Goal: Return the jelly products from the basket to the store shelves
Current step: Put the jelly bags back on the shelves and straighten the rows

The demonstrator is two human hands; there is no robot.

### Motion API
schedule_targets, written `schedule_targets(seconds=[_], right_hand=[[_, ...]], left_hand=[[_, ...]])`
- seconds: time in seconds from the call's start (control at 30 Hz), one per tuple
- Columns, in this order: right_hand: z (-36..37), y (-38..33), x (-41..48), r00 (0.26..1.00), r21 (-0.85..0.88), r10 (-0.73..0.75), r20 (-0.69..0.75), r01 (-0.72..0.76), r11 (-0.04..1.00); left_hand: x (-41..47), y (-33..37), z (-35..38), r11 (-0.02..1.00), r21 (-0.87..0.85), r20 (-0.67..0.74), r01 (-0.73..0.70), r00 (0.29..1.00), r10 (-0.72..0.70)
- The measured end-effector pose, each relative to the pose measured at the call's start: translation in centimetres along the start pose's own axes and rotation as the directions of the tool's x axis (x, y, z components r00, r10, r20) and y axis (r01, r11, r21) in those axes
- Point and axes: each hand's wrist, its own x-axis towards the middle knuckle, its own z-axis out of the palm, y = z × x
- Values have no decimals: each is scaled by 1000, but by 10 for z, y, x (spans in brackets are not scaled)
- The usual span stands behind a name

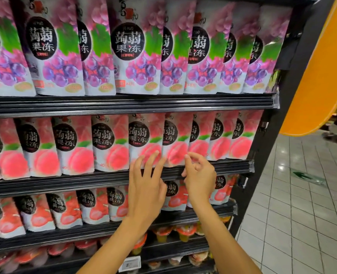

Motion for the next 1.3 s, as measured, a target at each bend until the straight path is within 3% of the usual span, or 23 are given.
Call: schedule_targets(seconds=[0.13,0.3,0.57,0.77,1.03,1.3], right_hand=[[-14,7,14,988,124,52,-144,-34,992],[-29,15,34,998,33,45,-44,-44,998],[-48,24,46,999,26,37,7,-37,999],[-62,27,62,977,33,75,-197,-69,997],[-69,30,76,980,-14,119,-161,-123,992],[-74,37,72,965,18,120,-235,-119,993]], left_hand=[[5,18,4,998,-37,-23,-54,998,53],[15,42,16,991,-81,2,-105,994,105],[22,72,32,984,-79,46,-159,986,163],[23,76,33,990,2,61,-144,988,144],[22,82,32,987,66,83,-149,986,143],[24,86,37,985,78,99,-155,984,147]])
